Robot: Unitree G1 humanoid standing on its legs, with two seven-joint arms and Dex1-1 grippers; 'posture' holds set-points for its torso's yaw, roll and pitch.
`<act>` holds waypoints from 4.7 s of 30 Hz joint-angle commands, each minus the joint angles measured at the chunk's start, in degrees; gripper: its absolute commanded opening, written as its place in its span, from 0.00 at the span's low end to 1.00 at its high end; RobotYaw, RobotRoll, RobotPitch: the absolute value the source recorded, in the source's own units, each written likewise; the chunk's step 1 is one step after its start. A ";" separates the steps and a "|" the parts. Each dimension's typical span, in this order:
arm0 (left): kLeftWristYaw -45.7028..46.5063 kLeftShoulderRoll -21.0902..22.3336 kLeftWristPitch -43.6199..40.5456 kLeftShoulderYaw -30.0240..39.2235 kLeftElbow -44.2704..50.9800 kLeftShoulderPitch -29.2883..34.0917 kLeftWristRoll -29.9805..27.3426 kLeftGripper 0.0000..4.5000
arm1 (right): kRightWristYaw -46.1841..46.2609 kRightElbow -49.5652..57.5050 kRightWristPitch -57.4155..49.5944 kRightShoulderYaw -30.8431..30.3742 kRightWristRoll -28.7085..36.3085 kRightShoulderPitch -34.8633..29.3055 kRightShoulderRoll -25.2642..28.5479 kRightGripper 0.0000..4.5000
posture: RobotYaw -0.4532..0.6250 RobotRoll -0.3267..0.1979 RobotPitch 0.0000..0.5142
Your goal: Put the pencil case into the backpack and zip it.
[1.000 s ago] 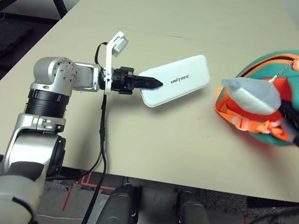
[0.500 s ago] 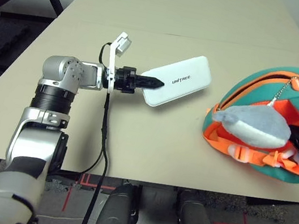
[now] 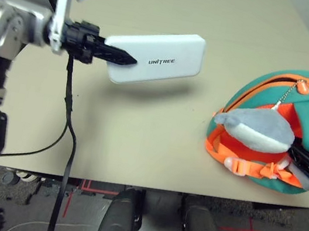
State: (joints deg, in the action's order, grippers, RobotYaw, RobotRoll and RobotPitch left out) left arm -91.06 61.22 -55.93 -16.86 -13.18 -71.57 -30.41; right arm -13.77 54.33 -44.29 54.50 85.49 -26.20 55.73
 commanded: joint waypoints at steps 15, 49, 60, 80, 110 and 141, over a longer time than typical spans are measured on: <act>-1.44 -14.52 28.12 -22.99 -29.11 -18.05 3.94 0.32 | 1.43 -0.07 4.33 -10.07 -6.15 5.64 -0.65 0.03 | 0.15 0.62 0.21; -1.44 -13.95 25.20 -30.52 -25.08 -20.42 -7.09 0.32 | 2.11 -1.53 4.73 -13.75 -8.20 9.57 -0.54 0.03 | 0.14 0.62 0.24; -1.44 -18.96 29.57 -34.48 -32.80 -23.59 -5.00 0.32 | 3.50 -0.87 4.91 -14.69 -7.76 10.40 -0.70 0.03 | 0.12 0.62 0.25; -1.44 -20.54 25.11 -40.57 -28.99 -26.38 -12.00 0.32 | 4.13 -0.99 5.72 -17.11 -8.70 12.00 -0.88 0.03 | 0.13 0.62 0.24; -1.44 -34.24 27.81 -35.71 -33.53 -22.78 0.46 0.32 | 1.85 -0.51 6.07 -19.14 -12.36 11.64 -2.23 0.03 | 0.13 0.62 0.22; -0.28 -51.07 29.66 -14.21 -38.17 -14.48 26.55 0.40 | 1.54 -1.46 6.67 -24.58 -15.92 15.90 -4.12 0.03 | 0.13 0.62 0.22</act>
State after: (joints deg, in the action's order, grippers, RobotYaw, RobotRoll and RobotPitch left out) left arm -90.64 11.15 -26.15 -30.53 -51.68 -87.30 -5.02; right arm -11.56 52.27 -38.53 30.74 69.55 -10.72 51.89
